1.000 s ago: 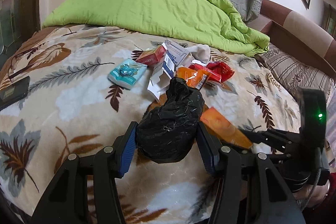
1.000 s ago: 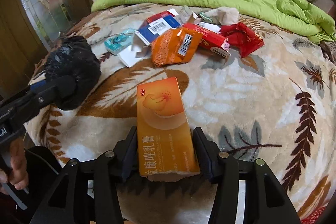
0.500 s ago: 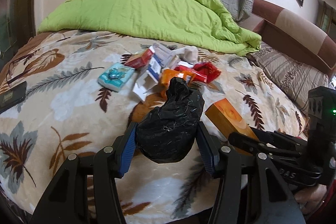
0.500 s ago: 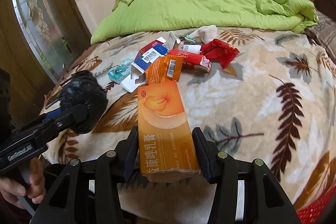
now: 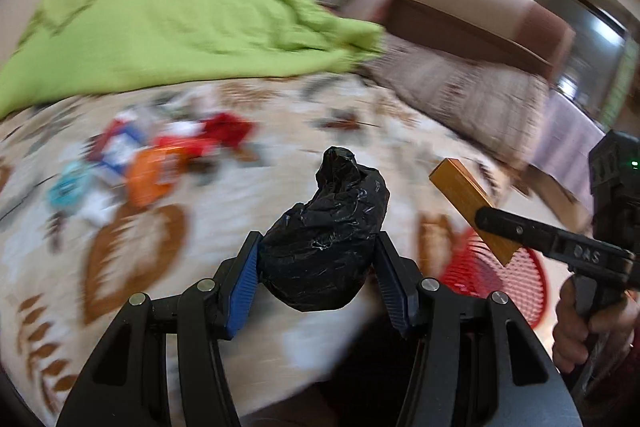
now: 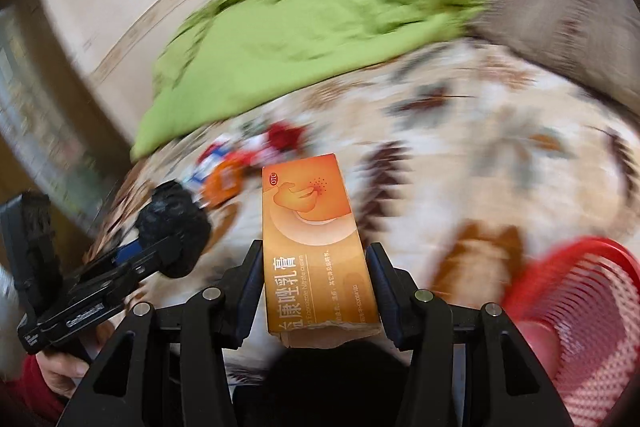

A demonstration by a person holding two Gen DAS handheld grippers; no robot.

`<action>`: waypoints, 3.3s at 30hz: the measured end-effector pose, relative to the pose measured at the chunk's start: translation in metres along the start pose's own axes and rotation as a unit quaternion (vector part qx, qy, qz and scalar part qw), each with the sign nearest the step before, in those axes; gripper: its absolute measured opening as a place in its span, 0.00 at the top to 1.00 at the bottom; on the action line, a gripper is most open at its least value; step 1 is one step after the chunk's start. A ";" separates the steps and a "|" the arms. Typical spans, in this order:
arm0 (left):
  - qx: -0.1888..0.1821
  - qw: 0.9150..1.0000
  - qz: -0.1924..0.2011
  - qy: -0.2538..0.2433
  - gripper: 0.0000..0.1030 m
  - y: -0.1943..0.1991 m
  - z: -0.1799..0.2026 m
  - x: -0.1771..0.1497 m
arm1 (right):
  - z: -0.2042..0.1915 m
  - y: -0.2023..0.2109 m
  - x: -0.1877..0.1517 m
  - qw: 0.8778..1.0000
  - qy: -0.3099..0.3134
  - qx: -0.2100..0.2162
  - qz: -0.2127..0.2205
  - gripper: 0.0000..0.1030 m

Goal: Collect trash
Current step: 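Carry the box and bag over the red basket and open both tools, then move both tools back over the trash pile on the bed, then grasp the orange chip bag with the right tool while the left tool grasps the teal tissue pack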

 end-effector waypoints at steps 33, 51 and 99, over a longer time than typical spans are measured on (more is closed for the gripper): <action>-0.061 0.998 -0.020 -0.010 0.22 -0.028 0.055 0.007 | 0.095 0.075 0.018 0.992 -0.101 -0.045 0.054 0.36; 0.153 0.970 0.004 0.186 0.22 0.048 -0.179 -0.067 | -0.086 -0.094 -0.023 0.994 0.047 0.039 -0.095 0.34; 0.236 0.953 -0.056 0.180 0.64 -0.015 -0.302 -0.064 | -0.123 -0.158 -0.013 0.989 0.086 0.096 -0.067 0.52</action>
Point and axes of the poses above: each gripper's, at about its wrist camera, not at the fingertips, and y roughly against the way its jaws point, z to its right, x to its top, the point moved 7 cm from there along -y, roughly the way its jaws point, and after that the axes turned 10 degrees about -y, right-handed, at the moved point
